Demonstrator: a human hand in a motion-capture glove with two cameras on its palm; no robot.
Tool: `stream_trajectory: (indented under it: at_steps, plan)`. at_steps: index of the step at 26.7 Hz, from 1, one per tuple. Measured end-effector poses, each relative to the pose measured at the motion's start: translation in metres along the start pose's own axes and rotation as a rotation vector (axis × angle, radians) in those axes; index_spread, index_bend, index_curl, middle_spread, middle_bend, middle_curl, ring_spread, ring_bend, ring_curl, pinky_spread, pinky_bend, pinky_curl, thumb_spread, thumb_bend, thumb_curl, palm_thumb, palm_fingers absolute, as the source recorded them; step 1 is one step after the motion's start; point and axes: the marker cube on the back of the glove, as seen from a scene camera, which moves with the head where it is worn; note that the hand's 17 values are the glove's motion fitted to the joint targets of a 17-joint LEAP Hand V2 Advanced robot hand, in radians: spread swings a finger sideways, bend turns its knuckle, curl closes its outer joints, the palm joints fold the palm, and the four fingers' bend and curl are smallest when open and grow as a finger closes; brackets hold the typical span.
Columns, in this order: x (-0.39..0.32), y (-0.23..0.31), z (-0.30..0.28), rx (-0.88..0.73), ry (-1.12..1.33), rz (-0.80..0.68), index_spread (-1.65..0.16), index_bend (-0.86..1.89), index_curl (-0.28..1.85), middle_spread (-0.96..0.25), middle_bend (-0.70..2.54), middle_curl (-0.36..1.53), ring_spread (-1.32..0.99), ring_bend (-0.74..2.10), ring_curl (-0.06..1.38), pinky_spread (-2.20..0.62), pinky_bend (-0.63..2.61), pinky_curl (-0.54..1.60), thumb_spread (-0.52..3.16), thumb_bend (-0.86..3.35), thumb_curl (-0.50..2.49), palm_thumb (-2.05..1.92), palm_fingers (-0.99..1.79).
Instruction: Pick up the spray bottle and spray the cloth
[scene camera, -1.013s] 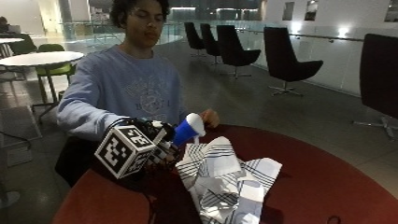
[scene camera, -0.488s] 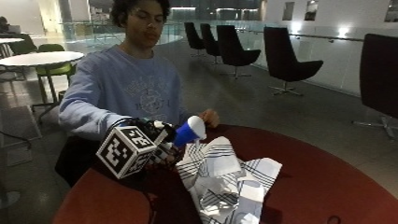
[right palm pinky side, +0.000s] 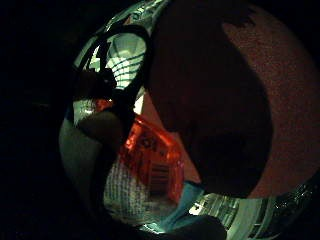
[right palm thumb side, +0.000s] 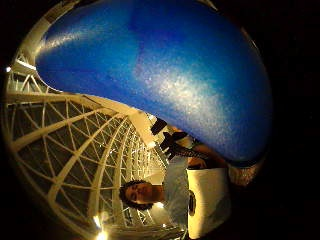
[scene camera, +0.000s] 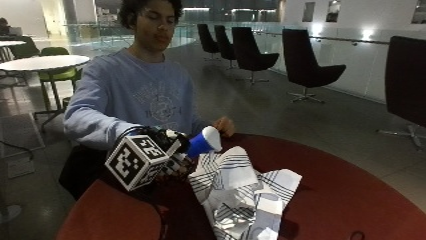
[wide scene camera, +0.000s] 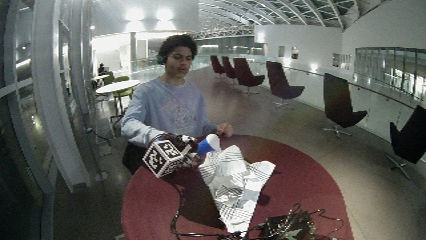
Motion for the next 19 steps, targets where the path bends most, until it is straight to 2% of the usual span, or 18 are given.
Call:
stream_trajectory:
  at_steps: [19]
  plan:
    - [0.0012, 0.0023, 0.007, -0.032, 0.032, 0.004, -0.2, 0.11, 0.29, -0.07, 0.26, 0.48, -0.04, 0.44, 0.4, 0.16, 0.26, 0.38, 0.83, -0.03, 0.6, 0.89, 1.08]
